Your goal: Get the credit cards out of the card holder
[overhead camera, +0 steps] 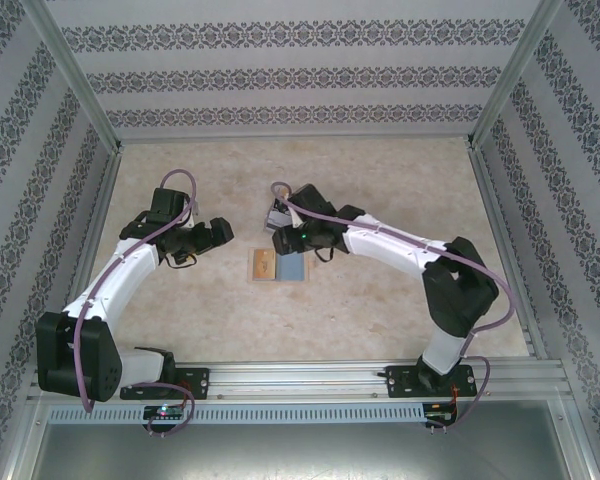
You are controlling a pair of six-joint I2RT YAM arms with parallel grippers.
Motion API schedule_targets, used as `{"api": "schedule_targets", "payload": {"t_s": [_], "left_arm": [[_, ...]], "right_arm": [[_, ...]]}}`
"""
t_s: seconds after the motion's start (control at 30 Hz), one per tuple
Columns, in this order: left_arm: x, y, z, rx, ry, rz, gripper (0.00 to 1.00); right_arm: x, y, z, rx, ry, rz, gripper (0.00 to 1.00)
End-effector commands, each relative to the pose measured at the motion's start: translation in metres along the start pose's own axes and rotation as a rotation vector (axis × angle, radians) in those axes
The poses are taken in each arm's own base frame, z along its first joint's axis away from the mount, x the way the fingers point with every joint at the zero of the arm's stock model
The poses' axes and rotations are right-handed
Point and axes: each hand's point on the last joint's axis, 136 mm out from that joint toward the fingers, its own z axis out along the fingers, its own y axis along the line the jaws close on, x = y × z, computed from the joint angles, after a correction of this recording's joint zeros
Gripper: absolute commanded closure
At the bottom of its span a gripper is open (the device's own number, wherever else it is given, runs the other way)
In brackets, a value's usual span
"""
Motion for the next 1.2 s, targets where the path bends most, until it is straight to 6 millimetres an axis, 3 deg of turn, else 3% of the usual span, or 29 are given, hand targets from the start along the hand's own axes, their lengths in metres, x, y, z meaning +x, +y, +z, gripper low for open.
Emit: {"api": "schedule_targets", "payload": {"t_s": [0.0, 0.33, 0.63, 0.9, 0.97, 1.17], "left_arm": [[-0.014, 0.001, -0.003, 0.011, -0.065, -0.032, 0.0], [-0.021, -0.005, 0.013, 0.022, -0.025, -0.156, 0.0], [-0.018, -0.003, 0.034, 0.044, 0.013, -0.213, 0.0], [-0.012, -0.015, 0.044, 0.091, 0.041, -0.235, 0.0], [-0.009, -0.019, 0.045, 0.095, 0.049, -0.232, 0.0], [0.007, -0.047, 0.053, 0.161, 0.116, -0.219, 0.0]], "right_arm": [[0.015, 0.02, 0.024, -0.07, 0.037, 0.14, 0.45], [0.018, 0.013, 0.069, -0.024, 0.098, 0.165, 0.48], [0.043, -0.007, 0.084, 0.029, 0.218, 0.138, 0.49], [0.068, -0.02, 0.064, 0.024, 0.24, 0.105, 0.49], [0.061, -0.017, 0.055, -0.001, 0.213, 0.12, 0.5], [0.013, -0.009, 0.025, -0.095, 0.024, 0.22, 0.5]]}}
